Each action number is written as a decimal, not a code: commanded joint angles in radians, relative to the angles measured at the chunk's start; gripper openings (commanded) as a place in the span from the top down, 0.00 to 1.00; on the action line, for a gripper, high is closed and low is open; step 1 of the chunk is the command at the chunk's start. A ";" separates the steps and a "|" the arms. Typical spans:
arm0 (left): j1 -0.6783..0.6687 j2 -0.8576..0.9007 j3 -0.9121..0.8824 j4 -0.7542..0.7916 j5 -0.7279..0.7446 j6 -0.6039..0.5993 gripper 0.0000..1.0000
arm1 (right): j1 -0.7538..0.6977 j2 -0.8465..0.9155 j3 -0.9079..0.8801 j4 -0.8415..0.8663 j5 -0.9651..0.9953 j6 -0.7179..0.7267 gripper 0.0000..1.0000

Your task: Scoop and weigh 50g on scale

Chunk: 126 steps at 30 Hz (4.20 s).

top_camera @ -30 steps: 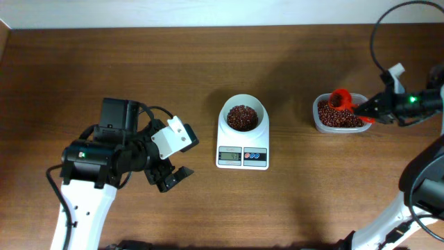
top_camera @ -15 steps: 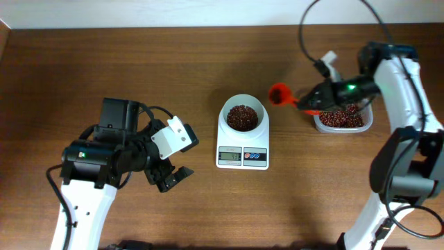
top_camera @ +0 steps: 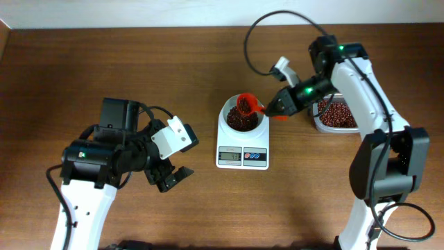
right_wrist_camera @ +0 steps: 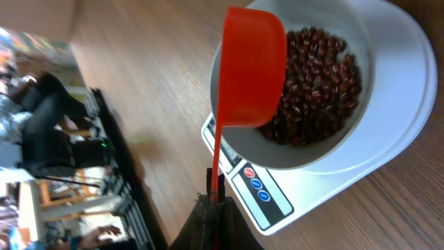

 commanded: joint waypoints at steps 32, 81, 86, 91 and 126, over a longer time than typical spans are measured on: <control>0.006 0.005 -0.003 0.002 0.018 0.019 0.01 | 0.200 -0.047 0.207 -0.074 0.417 0.112 0.96; 0.006 0.005 -0.003 0.002 0.018 0.019 0.01 | 0.031 -0.050 0.207 -0.126 0.115 0.119 0.96; 0.006 0.005 -0.003 0.002 0.018 0.019 0.01 | -0.055 -0.050 0.207 -0.130 0.115 0.116 0.96; 0.006 0.005 -0.003 0.002 0.018 0.019 0.01 | -0.184 -0.050 0.207 -0.180 0.125 0.063 0.96; 0.006 0.005 -0.003 0.002 0.018 0.019 0.01 | -0.109 -0.050 0.207 -0.245 1.239 0.500 0.96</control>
